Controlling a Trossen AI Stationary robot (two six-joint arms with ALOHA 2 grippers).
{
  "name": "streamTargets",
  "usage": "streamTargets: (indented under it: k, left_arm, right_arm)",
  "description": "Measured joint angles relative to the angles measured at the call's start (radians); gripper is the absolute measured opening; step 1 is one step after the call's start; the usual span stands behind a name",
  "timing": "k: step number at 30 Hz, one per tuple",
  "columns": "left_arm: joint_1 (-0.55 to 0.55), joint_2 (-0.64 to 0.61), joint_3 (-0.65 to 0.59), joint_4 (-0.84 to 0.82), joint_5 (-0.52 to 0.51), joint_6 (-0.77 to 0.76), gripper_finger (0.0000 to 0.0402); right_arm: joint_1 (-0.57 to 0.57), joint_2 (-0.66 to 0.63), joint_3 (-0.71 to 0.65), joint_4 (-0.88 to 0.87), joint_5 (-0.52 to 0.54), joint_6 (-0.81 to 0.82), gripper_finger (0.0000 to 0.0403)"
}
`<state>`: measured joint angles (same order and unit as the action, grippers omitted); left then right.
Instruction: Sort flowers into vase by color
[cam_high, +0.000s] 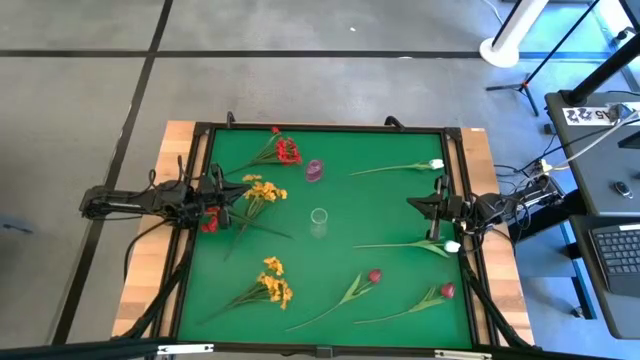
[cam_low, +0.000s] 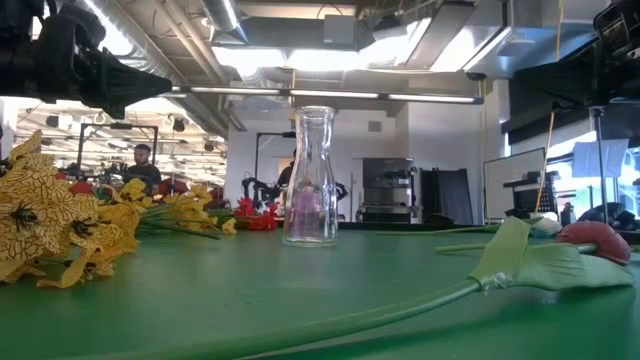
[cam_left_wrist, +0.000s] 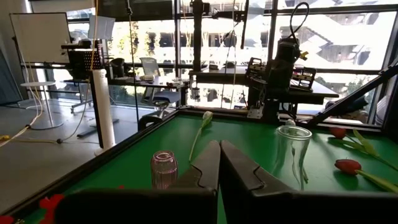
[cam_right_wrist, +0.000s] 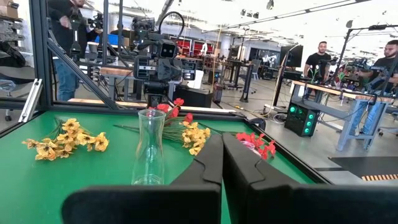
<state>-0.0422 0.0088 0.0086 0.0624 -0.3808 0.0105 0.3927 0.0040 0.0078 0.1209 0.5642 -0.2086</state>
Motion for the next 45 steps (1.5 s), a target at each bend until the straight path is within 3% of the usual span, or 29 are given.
streamTargets:
  k: [29,40,45]
  left_arm:
    - [0.000,0.000,0.000,0.000,0.000,-0.004,0.0000]
    - [0.000,0.000,0.000,0.001,-0.004,-0.180,0.0000]
    - [0.001,0.018,0.067,-0.064,-0.156,-0.161,0.0000]
  right_arm:
    - [0.000,0.000,0.000,0.000,0.000,0.000,0.0001]
    - [0.000,0.000,0.000,0.000,0.000,0.000,0.0001]
    - [0.000,0.000,0.000,0.000,0.000,0.000,0.0001]
